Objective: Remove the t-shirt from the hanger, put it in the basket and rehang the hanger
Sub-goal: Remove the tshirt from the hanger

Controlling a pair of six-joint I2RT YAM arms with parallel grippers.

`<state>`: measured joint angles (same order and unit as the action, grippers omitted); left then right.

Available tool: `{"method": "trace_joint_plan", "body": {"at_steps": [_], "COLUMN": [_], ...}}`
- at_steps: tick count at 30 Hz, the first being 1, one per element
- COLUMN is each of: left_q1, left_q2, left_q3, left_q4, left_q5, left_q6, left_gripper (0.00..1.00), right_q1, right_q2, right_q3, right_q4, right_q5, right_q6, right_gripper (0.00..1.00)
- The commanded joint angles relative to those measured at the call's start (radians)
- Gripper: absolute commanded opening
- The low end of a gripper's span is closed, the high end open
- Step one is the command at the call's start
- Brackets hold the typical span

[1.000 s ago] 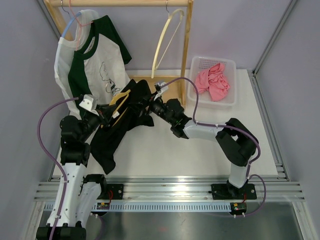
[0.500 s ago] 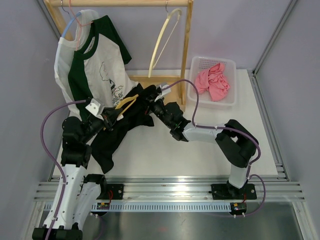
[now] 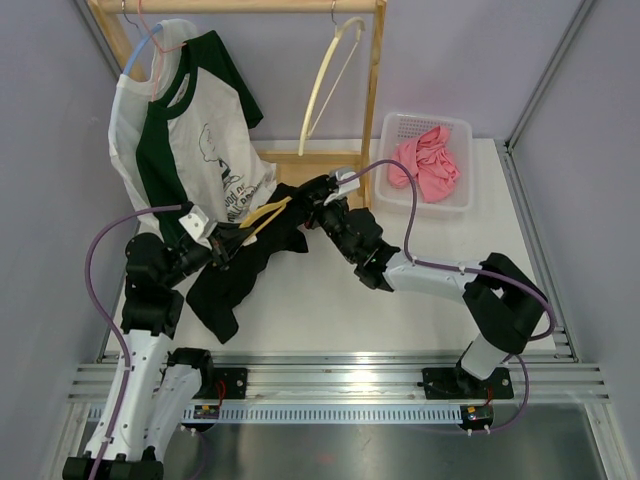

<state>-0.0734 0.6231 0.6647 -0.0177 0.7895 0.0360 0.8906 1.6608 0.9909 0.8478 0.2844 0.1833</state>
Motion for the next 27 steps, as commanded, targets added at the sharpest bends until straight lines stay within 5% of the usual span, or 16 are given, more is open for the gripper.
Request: {"method": "trace_joint_plan", "body": {"at_steps": [1,27], "left_q1": [-0.005,-0.005], "left_q2": [-0.017,-0.031], "left_q3": [0.056,0.121], "left_q4": [-0.030,-0.122], "left_q5": [0.099,0.197], "left_q6": [0.016,0.010], "left_gripper": [0.00,0.00], "right_q1": [-0.005,-0.206], "right_q2": [-0.070,-0.164], "right_q3": [-0.008,-0.072], "right_q4": [0.001,-0.193], "right_q5": [0.148,0.104], "right_q6": [-0.070,0.001], "right_gripper": [0.00,0.00]}}
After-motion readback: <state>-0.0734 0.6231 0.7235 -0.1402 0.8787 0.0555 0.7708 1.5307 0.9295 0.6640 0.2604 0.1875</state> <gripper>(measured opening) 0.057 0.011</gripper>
